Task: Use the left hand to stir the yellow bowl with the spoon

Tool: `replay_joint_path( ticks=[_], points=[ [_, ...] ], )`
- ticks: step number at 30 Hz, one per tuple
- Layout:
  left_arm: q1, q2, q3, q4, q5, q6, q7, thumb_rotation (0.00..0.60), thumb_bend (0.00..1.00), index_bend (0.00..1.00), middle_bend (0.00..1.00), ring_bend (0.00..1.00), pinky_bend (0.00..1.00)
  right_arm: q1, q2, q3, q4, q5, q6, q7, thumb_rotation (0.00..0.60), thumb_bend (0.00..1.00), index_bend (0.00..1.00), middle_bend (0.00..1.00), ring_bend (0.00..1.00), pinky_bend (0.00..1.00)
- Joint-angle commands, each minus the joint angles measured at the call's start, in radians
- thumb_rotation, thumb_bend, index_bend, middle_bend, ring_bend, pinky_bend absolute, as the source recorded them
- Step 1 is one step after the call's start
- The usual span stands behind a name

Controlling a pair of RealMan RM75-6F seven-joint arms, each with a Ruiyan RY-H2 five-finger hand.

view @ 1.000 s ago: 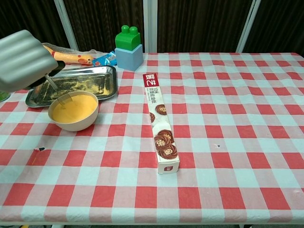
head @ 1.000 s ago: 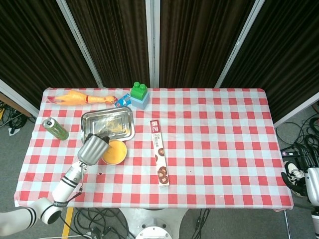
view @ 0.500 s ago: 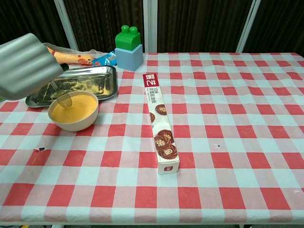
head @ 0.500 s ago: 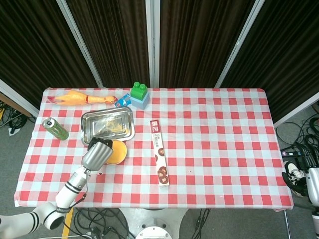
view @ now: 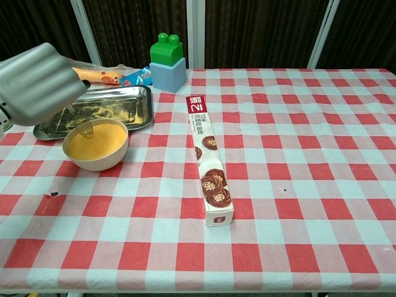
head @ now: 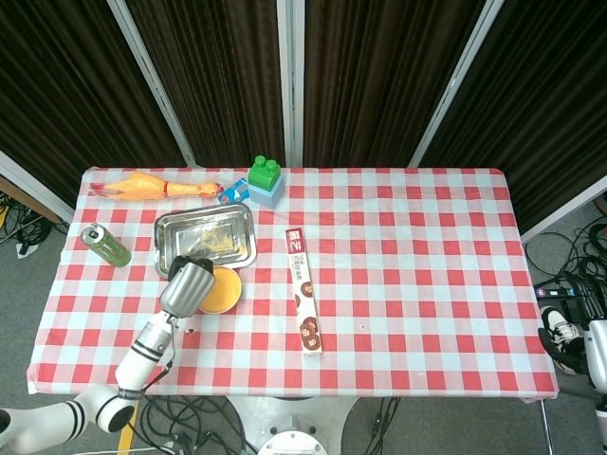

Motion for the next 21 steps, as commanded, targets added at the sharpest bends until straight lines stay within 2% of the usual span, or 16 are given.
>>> replay_joint_path(
  ticks=[1,10,14,17,21],
  points=[
    [0.01,0.026,-0.008,-0.054,-0.013,0.013,0.024,0.6,0.42,0.72,0.92,0.89,1.0,-0.001,-0.001,0.0,0.002,-0.002,0.003,0.003,0.6,0.24,0.0,0.11,0.0,0.0],
    [0.013,0.036,-0.012,-0.097,-0.026,0.016,0.02,0.6,0.42,0.72,0.92,0.9,1.0,-0.001,-0.001,-0.001,0.002,-0.01,0.006,0.006,0.6,0.24,0.0,0.12,0.0,0.0],
    [0.014,0.028,-0.008,-0.07,-0.01,0.032,0.009,0.6,0.42,0.72,0.92,0.9,1.0,-0.001,0.0,-0.002,0.001,-0.01,0.005,0.001,0.6,0.24,0.0,0.11,0.0,0.0],
    [0.016,0.021,0.002,-0.052,-0.023,0.014,0.047,0.6,0.42,0.72,0.92,0.9,1.0,0.0,-0.001,-0.001,-0.003,-0.01,0.005,-0.002,0.6,0.24,0.0,0.11,0.0,0.0],
    [0.011,0.002,-0.011,-0.008,-0.048,0.001,0.042,0.6,0.42,0.72,0.92,0.9,1.0,0.001,0.0,-0.002,-0.007,-0.012,0.004,-0.006,0.6,0.24,0.0,0.12,0.0,0.0]
  ],
)
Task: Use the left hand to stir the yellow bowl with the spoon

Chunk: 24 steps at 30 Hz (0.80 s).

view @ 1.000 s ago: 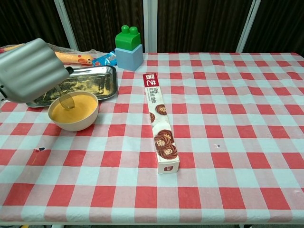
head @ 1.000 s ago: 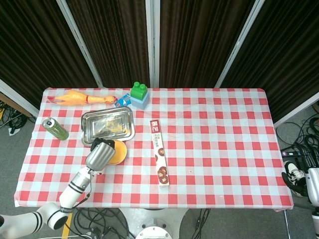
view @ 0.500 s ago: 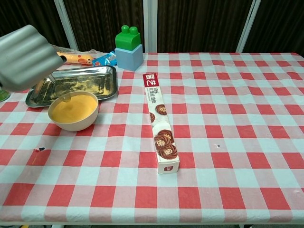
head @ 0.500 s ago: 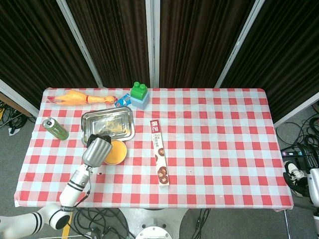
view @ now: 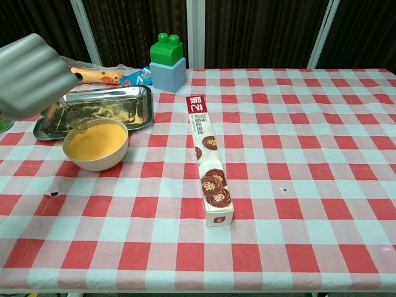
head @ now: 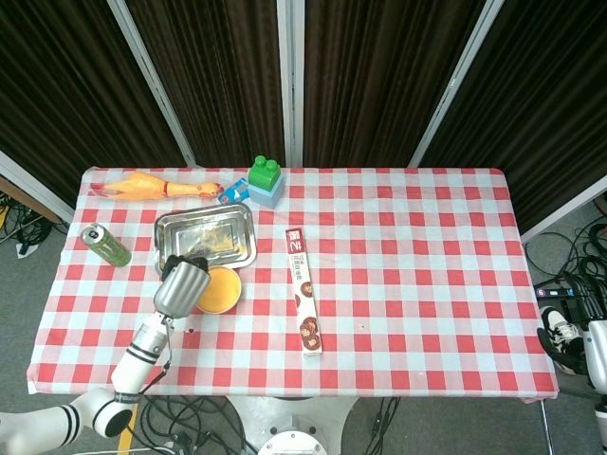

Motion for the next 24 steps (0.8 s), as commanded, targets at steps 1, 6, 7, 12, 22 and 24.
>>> replay_joint_path(
  ticks=[1,6,7,12,22,24],
  points=[
    [-0.003,-0.023,-0.012,0.05,-0.034,-0.019,-0.002,0.6,0.42,0.73,0.92,0.9,1.0,0.0,0.001,-0.001,-0.002,-0.001,-0.002,-0.002,0.6,0.24,0.0,0.12,0.0,0.0],
    [-0.007,-0.03,-0.022,0.07,-0.06,-0.029,-0.013,0.6,0.42,0.73,0.92,0.9,1.0,-0.002,0.003,-0.001,-0.005,-0.003,0.004,-0.004,0.6,0.24,0.0,0.12,0.0,0.0],
    [-0.008,-0.028,-0.024,0.069,-0.061,-0.026,-0.016,0.6,0.42,0.73,0.92,0.9,1.0,-0.003,0.003,-0.002,-0.005,-0.003,0.006,-0.004,0.6,0.24,0.0,0.12,0.0,0.0],
    [-0.006,-0.015,-0.029,0.035,-0.057,-0.001,-0.022,0.6,0.42,0.73,0.92,0.9,1.0,-0.008,0.002,-0.004,-0.003,-0.005,0.012,0.0,0.6,0.24,0.0,0.12,0.0,0.0],
    [-0.016,-0.019,-0.025,0.031,-0.082,-0.028,-0.009,0.6,0.42,0.73,0.92,0.9,1.0,-0.011,0.0,-0.004,0.004,-0.008,0.018,0.01,0.6,0.24,0.0,0.12,0.0,0.0],
    [-0.017,-0.013,-0.018,0.028,-0.07,-0.027,-0.032,0.6,0.42,0.73,0.92,0.9,1.0,-0.012,0.0,-0.004,0.006,-0.005,0.017,0.011,0.6,0.24,0.0,0.12,0.0,0.0]
  ],
)
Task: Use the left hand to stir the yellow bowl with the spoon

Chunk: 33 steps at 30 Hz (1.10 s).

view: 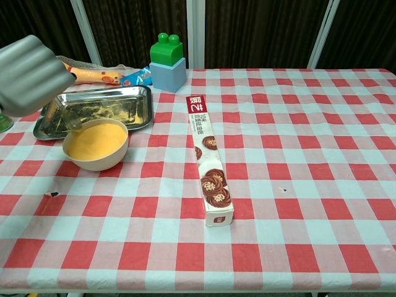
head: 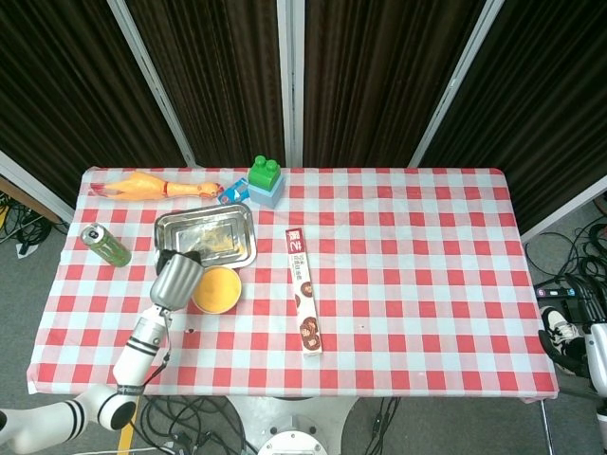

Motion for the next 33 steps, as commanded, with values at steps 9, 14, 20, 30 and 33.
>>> replay_joint_path(
  ticks=[9,14,20,30,33],
  points=[
    [-0.013,0.051,-0.074,-0.051,-0.031,-0.002,-0.288,0.6,0.42,0.73,0.92,0.9,1.0,0.002,0.0,0.002,0.002,0.005,-0.005,0.001,0.6,0.24,0.0,0.12,0.0,0.0],
    [-0.024,0.059,-0.139,-0.044,-0.116,-0.052,-0.497,0.6,0.42,0.73,0.92,0.89,1.0,0.007,0.0,0.004,0.0,0.008,-0.015,-0.002,0.6,0.24,0.0,0.12,0.0,0.0],
    [-0.064,0.06,-0.226,0.0,-0.293,-0.208,-0.712,0.6,0.42,0.71,0.91,0.89,1.0,0.012,-0.002,0.006,0.002,0.015,-0.026,-0.001,0.6,0.24,0.0,0.12,0.0,0.0],
    [-0.14,-0.001,-0.247,0.174,-0.44,-0.358,-0.821,0.6,0.41,0.54,0.89,0.88,1.0,0.01,-0.006,0.005,0.016,0.03,-0.035,0.012,0.6,0.24,0.0,0.12,0.0,0.0],
    [-0.152,-0.006,-0.236,0.197,-0.468,-0.381,-0.818,0.6,0.41,0.48,0.85,0.86,1.0,0.01,-0.008,0.006,0.02,0.032,-0.037,0.015,0.6,0.24,0.0,0.12,0.0,0.0]
  ],
)
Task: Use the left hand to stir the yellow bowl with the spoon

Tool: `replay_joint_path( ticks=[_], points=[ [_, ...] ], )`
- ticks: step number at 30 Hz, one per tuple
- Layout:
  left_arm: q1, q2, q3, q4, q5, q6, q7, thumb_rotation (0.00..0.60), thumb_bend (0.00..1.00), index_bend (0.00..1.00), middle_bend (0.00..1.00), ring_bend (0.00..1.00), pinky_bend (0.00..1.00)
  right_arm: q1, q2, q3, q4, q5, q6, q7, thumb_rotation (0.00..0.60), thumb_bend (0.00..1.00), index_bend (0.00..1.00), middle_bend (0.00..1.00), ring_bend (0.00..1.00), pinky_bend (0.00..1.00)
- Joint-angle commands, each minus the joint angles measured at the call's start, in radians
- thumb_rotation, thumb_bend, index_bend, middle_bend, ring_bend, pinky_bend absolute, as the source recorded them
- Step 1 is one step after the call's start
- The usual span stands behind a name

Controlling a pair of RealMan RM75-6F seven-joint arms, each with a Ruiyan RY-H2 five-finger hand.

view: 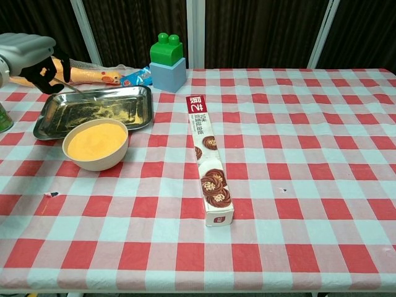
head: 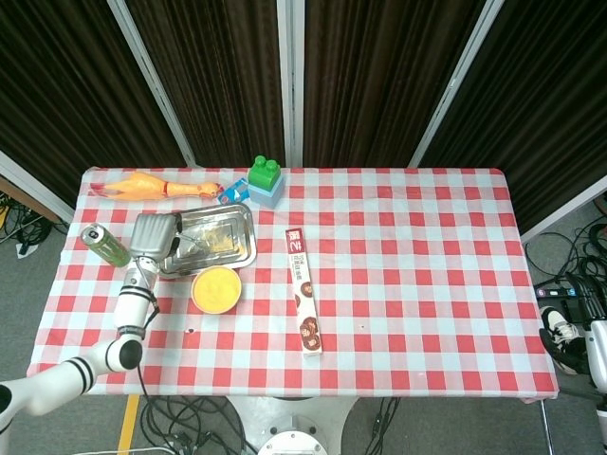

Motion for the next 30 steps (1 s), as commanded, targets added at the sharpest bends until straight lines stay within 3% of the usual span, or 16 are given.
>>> replay_joint_path(
  ticks=[1,5,8,11,14,19,22,30],
  points=[
    [-0.014,-0.003,0.009,0.012,-0.033,-0.025,-0.004,0.6,0.4,0.45,0.83,0.84,1.0,0.001,-0.001,0.0,0.002,0.001,-0.002,0.002,0.6,0.24,0.0,0.12,0.0,0.0],
    [0.001,0.025,0.015,-0.028,-0.052,-0.009,-0.024,0.6,0.38,0.34,0.74,0.74,1.0,0.003,-0.001,0.001,0.003,-0.001,-0.004,0.002,0.6,0.24,0.0,0.12,0.0,0.0],
    [0.03,0.081,0.011,-0.098,-0.055,0.018,-0.065,0.6,0.36,0.3,0.64,0.64,0.93,0.006,0.0,0.001,0.004,-0.003,-0.007,0.005,0.6,0.24,0.0,0.12,0.0,0.0],
    [0.091,0.149,0.027,-0.184,-0.013,0.093,-0.119,0.6,0.35,0.3,0.57,0.56,0.8,0.009,0.002,0.0,0.005,-0.004,-0.013,0.006,0.6,0.24,0.0,0.12,0.0,0.0],
    [0.169,0.2,0.07,-0.237,0.085,0.211,-0.187,0.6,0.33,0.3,0.48,0.43,0.56,0.013,0.004,-0.003,0.006,-0.004,-0.025,0.006,0.6,0.24,0.0,0.11,0.0,0.0],
    [0.297,0.277,0.155,-0.283,0.206,0.353,-0.305,0.6,0.28,0.3,0.39,0.33,0.38,0.024,0.009,-0.009,0.002,-0.003,-0.053,-0.001,0.6,0.24,0.0,0.09,0.0,0.0],
    [0.365,0.324,0.209,-0.303,0.269,0.423,-0.346,0.6,0.28,0.3,0.36,0.29,0.33,0.029,0.002,-0.01,0.002,-0.008,-0.058,-0.007,0.6,0.24,0.0,0.05,0.0,0.0],
    [0.521,0.365,0.295,-0.367,0.343,0.59,-0.408,0.6,0.28,0.3,0.36,0.29,0.32,0.041,-0.023,-0.02,0.006,-0.01,-0.083,-0.019,0.6,0.24,0.0,0.05,0.0,0.0]
  ],
)
